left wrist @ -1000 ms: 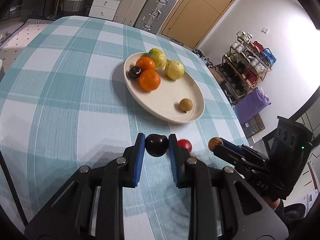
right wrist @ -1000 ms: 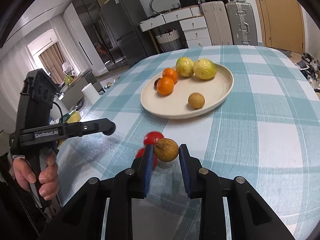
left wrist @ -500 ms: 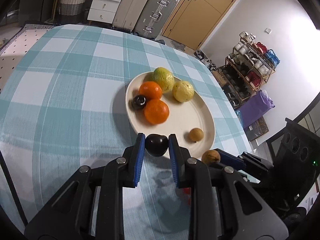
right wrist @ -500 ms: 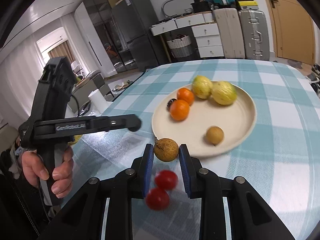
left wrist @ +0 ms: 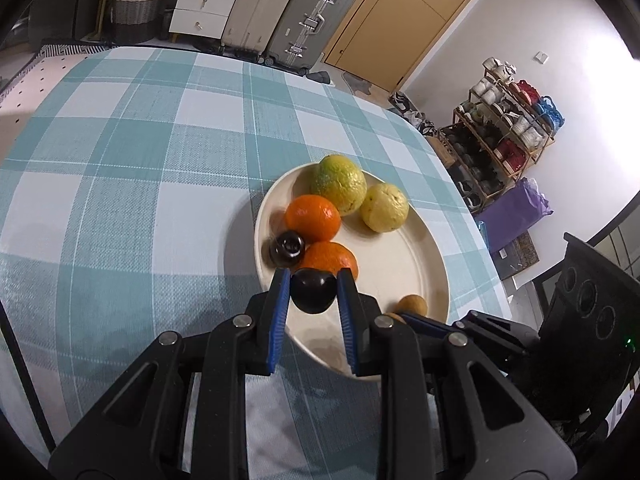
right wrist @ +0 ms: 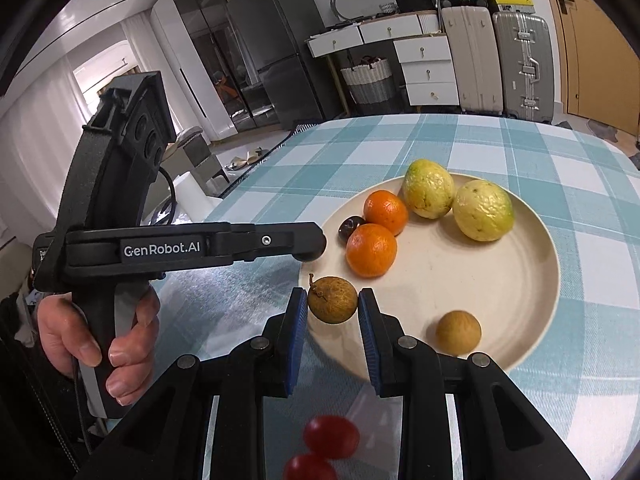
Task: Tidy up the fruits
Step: 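Carry both fruits onto the cream plate and open both tools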
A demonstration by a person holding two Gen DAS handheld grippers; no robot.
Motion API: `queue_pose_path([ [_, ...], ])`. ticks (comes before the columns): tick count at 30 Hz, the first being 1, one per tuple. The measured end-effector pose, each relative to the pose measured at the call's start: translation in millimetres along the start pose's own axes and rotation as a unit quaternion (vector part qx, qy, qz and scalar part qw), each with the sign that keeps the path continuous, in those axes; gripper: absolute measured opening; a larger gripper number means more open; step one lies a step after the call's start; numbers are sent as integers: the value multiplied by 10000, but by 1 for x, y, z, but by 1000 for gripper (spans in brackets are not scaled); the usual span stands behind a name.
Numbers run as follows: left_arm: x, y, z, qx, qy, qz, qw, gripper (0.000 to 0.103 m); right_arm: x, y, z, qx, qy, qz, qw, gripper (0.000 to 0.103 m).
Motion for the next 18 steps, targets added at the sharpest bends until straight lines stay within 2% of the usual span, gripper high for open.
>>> queue_pose_path([
  [11,-21,-6,-9,144,68,-131,9998,21,-25,-4,-2,-112,-83,-190,9997,27],
  [13,-23,-6,-8,125,103,-170,9997,21,-26,-3,-1,-140,-59,-174,9997,32],
  [16,-20,-4,-6,124,131,-177,9997,22,-21,-3,1,-240,-188,-95,9995,51],
  [18,-18,-3,-4,122,161,-187,9996,24,-13,-3,1,-233,-272,-4,9994,52],
])
Point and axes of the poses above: each gripper's, at about its wrist camera, not at the fingertips, and x roughly against the way its jaws point, z to its right, y to its underside, the point moved 7 cm from there along -x, roughly the way its jaws point, and after that the axes turned 13 degrees about -x, right-handed, at the moved point
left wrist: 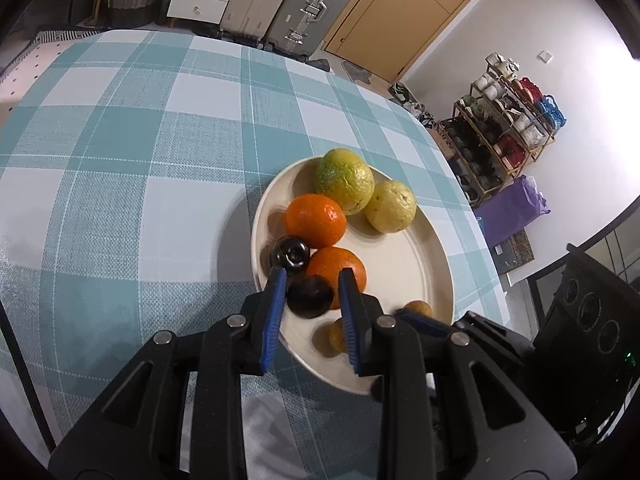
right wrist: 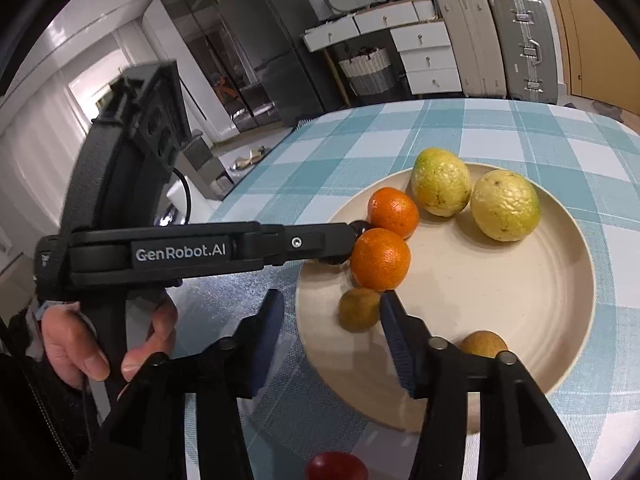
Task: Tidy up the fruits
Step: 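Carry both fruits onto the cream plate and open both tools, then withdraw both tools toward the two red tomatoes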
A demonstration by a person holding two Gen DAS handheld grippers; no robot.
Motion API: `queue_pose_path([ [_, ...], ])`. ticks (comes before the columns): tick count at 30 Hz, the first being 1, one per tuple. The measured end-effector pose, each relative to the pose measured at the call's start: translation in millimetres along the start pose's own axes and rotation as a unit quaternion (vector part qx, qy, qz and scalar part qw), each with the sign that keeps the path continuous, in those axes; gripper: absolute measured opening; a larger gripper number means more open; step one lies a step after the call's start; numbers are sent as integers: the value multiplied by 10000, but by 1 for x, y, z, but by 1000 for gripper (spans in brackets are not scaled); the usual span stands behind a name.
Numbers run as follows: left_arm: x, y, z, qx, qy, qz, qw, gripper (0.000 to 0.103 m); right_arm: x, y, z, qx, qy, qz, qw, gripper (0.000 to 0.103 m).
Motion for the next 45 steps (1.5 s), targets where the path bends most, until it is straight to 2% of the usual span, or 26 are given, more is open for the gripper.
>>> queue_pose_path([
  [2,3,0,2,-7,11,17,10000,41,8,1,2,22,40,105,9999,52],
  [4,7,0,5,-8,56,66,10000,46,14,1,5,-14,52,166,9998,55],
  [8,17,0,10,-56,-3,158,9999,47,29,1,13,-121,150,310,9993,56],
  [12,29,3,14,-80,-59,247,9996,47,45,2,18,-163,229,507,9983,62],
  [17,46,10,19,-97,-128,345,9993,47,62,5,20,-191,280,650,9973,63],
  [20,56,16,22,-121,-211,407,9989,48,72,8,19,-158,296,746,9966,63],
  [33,85,50,53,-430,-497,623,9959,50,105,19,16,-202,442,1148,9922,76],
  [38,87,66,65,-470,-570,620,9953,64,114,26,15,-181,494,1292,9902,88],
  [42,85,78,72,-515,-554,529,9957,67,121,30,14,-189,568,1398,9884,93],
  [45,86,85,77,-519,-598,510,9956,75,127,32,14,-213,576,1453,9875,95],
])
Point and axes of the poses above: each gripper's, at about its wrist camera, not at the fingertips, and x roughly against the way its jaws point, z to its right, y to its underside, the point moved 7 cm from there along -x, roughly the way its jaws point, and after that the axes turned 13 degrees about -x, right-handed, at the moved point
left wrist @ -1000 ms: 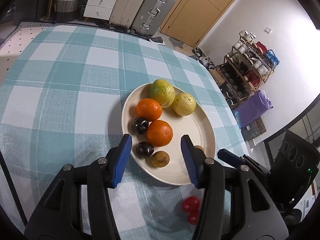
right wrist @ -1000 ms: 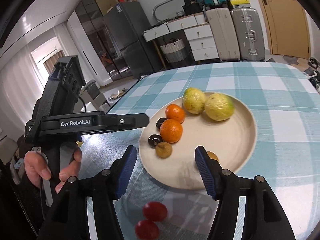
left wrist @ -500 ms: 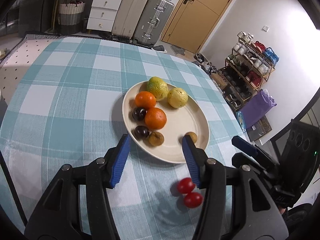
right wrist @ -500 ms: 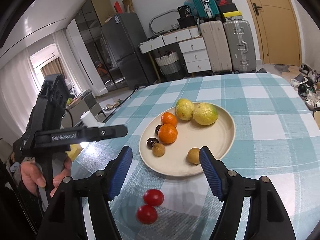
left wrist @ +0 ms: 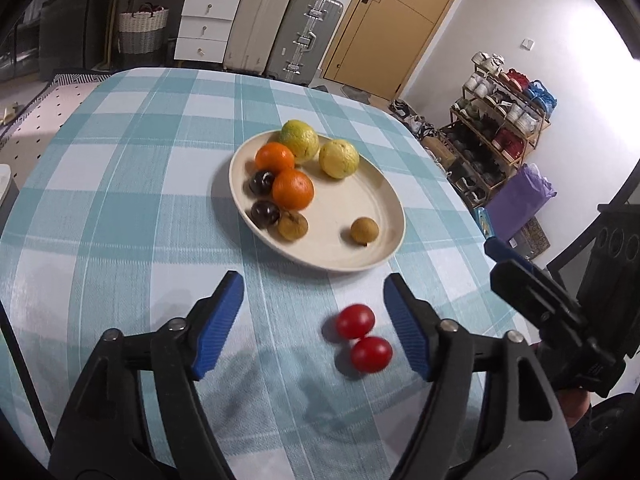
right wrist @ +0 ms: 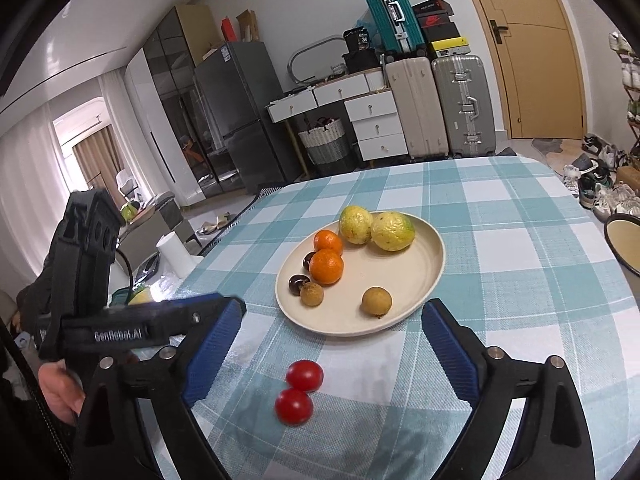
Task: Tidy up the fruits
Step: 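Withdraw both tools toward the two red tomatoes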
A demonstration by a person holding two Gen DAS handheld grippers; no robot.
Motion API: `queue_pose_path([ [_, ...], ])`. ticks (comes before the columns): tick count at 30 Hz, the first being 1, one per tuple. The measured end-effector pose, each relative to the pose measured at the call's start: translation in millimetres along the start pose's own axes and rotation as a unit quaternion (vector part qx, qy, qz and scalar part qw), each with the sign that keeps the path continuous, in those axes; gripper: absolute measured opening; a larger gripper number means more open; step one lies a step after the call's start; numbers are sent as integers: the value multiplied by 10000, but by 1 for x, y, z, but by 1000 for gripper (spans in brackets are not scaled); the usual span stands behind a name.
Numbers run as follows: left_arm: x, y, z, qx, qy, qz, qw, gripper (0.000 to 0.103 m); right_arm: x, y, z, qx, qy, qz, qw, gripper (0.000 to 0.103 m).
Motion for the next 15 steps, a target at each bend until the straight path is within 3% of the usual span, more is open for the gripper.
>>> queue_pose_path([
  [2,3,4,3,-18,-80,10,10000,81,5,1,0,4,15,47,10000,97],
  [15,4,27,23,-84,-178,-140,9997,83,26,14,2,10,78,261,9996,102],
])
Point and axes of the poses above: each gripper's, at about its wrist camera, not at the fingertips, and x roughly against the way its jaws point, z to its right, y to its underside, the point moved 7 cm from there along -x, roughly the way its jaws point, and after that the axes turned 13 degrees about -x, right-handed, at the moved point
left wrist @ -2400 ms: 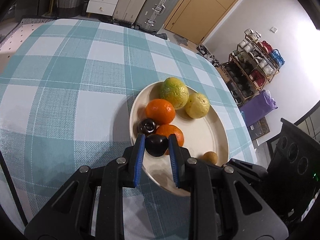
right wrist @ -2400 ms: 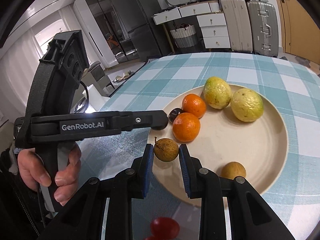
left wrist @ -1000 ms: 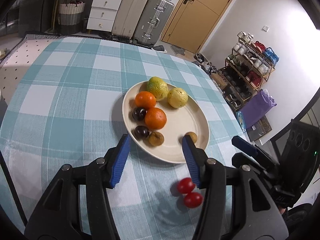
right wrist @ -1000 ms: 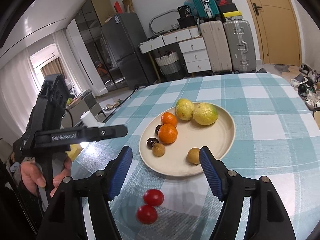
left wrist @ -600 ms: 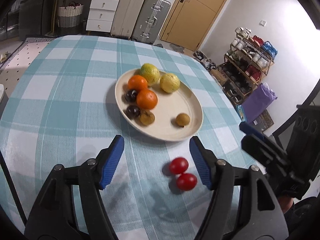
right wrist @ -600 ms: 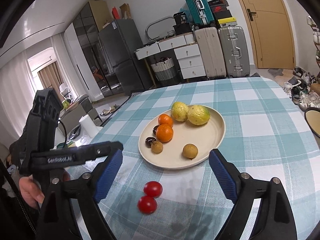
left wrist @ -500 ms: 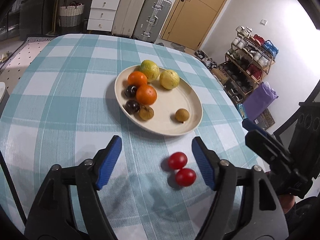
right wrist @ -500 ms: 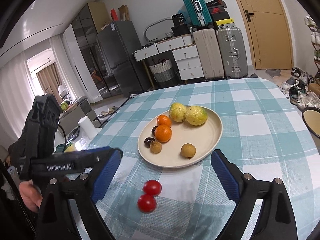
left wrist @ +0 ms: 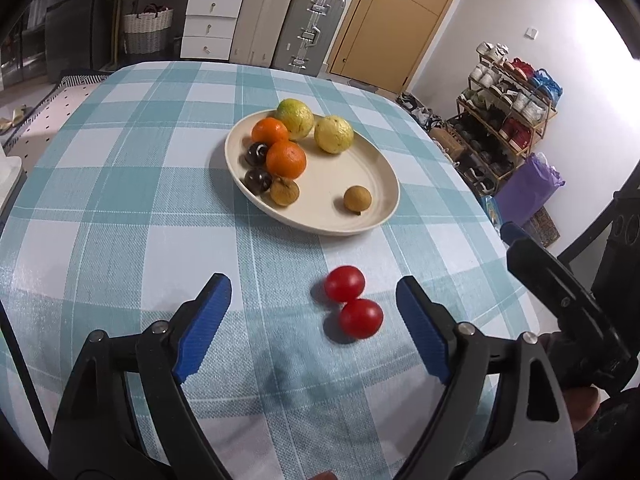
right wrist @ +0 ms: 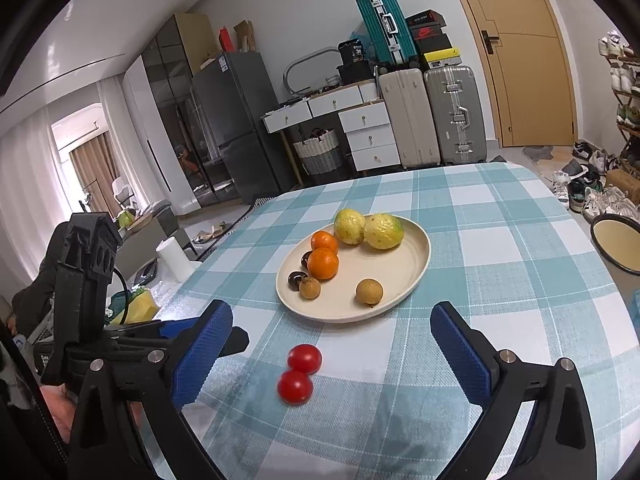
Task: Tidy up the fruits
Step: 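Withdraw both tools toward the two red tomatoes, then grasp a red tomato with the left tool while the right tool grasps the other tomato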
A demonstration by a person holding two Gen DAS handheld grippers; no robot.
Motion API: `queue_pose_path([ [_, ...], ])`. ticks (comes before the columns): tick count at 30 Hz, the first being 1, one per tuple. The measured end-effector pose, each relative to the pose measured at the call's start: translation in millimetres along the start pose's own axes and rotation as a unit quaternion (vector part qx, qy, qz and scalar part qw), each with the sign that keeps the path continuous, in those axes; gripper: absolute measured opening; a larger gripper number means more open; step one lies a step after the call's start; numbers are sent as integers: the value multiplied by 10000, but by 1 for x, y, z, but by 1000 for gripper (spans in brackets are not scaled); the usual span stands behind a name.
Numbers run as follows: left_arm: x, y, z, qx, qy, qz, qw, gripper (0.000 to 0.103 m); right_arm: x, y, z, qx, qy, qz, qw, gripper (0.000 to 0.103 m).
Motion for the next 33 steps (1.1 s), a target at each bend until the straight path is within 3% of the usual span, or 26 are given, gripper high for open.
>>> queue_pose_path([
  [23,-47,19,30,-432,8,-581,9974,98,2,17,29,-352,108,-67,9993,103],
  [33,-63,17,26,-166,148,-662,9976,97,-7,18,43,-511,95,-192,9985,103],
])
Point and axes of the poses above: each gripper's, at about its wrist camera, not at the fingertips, and x roughly against the way its jaws point, z to its right, y to its underside, the point moved 7 cm from there along -x, roughly the way its jaws point, and after that the axes turned 13 degrees about -x, right-handed, at the moved point
